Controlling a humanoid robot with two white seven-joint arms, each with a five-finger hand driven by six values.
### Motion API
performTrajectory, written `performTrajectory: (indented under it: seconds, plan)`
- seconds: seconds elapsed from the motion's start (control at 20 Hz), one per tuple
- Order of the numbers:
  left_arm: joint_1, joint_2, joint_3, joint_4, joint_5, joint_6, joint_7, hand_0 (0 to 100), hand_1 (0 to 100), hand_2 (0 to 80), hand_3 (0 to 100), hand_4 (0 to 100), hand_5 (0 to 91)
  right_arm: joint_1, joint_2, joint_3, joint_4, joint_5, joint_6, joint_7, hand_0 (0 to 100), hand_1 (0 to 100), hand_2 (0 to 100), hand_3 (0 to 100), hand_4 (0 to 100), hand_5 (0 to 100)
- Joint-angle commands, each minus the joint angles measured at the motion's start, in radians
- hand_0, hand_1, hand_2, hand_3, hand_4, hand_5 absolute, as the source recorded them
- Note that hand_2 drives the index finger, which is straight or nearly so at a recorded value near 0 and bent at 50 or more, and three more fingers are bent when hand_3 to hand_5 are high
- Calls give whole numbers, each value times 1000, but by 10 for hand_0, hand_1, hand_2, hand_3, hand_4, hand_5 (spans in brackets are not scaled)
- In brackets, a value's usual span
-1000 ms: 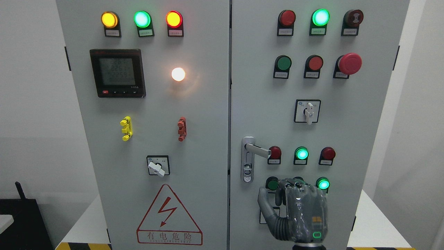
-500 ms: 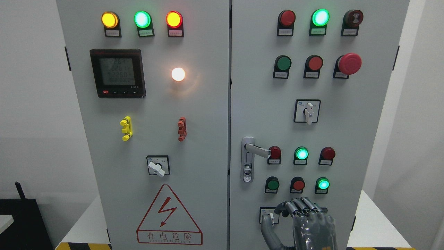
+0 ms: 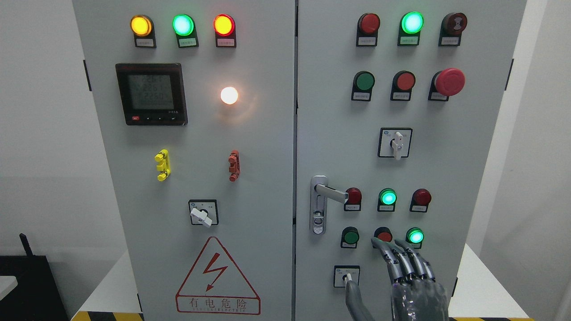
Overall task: Release door handle
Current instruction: 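Open the right hand and lower it away from the handle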
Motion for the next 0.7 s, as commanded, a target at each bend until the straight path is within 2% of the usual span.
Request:
performTrajectory:
  seconds: [0.0,0.35,0.65]
  plan:
    - [0,0,-12,-15,0,0,1,120,389,0,0,0,0,2,0,-14,-26,-11,-1,3,392,233,0,0,0,0]
    - [0,0,-12,-15,0,0,-1,120,389,0,0,0,0,-8,0,-25,-28,-11,-1,4,431,142,0,0,0,0]
    - [0,0,-12,-15,0,0,-1,120,389,0,0,0,0,-31,2,-26,-26,-11,1,11,429,136,5,0,0,0]
